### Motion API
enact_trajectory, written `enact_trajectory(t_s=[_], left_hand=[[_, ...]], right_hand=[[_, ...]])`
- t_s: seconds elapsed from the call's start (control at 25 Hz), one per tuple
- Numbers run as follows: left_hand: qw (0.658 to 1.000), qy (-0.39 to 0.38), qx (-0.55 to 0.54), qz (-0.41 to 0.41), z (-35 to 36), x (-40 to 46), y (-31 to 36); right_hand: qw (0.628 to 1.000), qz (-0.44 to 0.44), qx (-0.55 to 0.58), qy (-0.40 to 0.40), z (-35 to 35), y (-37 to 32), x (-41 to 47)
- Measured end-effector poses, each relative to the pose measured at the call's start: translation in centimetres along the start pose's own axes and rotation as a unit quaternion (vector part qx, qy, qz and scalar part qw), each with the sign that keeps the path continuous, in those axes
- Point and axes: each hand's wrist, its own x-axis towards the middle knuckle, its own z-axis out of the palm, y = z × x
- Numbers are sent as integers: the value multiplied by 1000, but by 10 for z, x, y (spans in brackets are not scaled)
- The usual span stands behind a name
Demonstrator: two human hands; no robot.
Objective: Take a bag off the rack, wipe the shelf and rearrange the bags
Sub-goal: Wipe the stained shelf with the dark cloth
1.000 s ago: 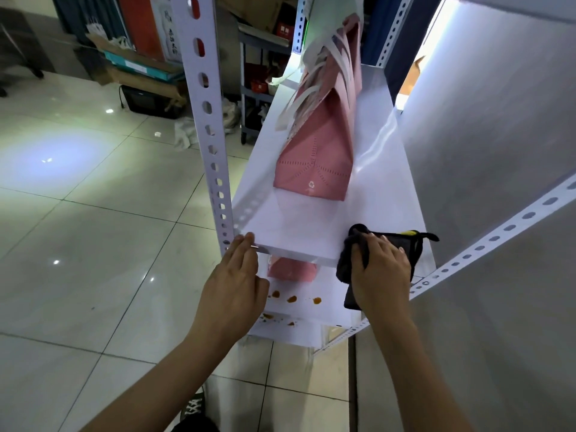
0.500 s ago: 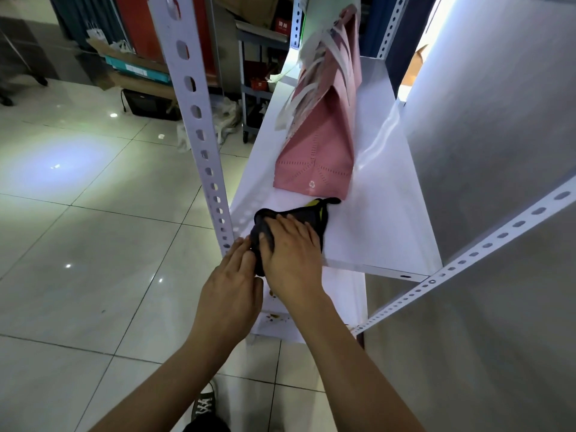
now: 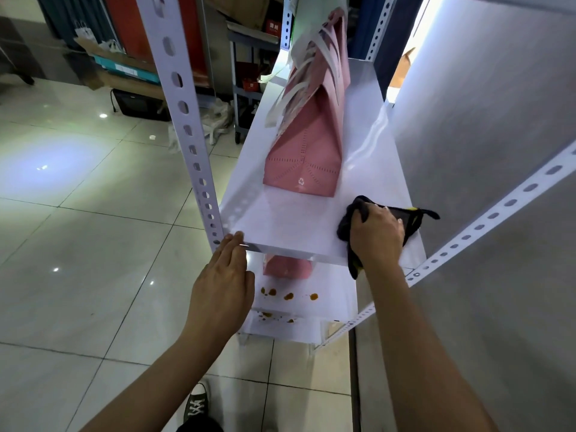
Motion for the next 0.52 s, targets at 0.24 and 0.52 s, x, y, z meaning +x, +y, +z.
enact_trajectory(t_s=[0.24, 0.52], left_hand=[[1000, 0, 13, 12, -1, -2, 0], [999, 3, 23, 35, 2, -4, -2]], right_hand=[[1000, -22, 11, 12, -4, 6, -21], [992, -102, 15, 69, 10, 4, -60]])
